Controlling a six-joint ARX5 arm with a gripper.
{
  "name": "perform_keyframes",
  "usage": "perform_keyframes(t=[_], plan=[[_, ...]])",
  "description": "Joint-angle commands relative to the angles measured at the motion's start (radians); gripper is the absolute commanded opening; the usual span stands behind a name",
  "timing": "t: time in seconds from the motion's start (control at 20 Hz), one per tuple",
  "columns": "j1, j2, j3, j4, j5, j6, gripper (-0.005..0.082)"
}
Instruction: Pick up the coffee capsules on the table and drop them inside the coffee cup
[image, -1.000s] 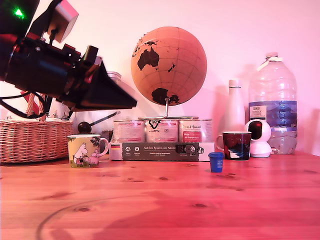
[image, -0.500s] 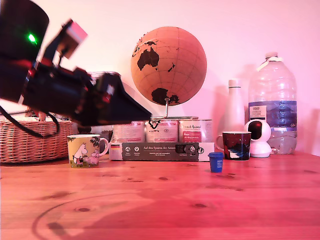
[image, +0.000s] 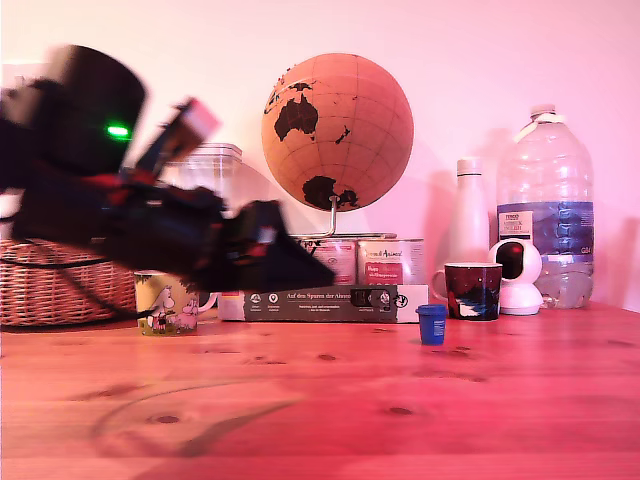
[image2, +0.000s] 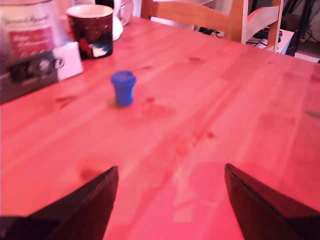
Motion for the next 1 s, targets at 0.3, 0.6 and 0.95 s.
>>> perform_keyframes(t=[0.3,0.6,0.95], plan=[[-0.026,0.138,0.116,0.009,-0.038,0.0,0.0617],[-0.034,0.183,0.227,-0.099,-0.054,-0.003,0.0617],[-0.041,0.211,0.365,-0.268,-0.064,-0.003,0.0617]])
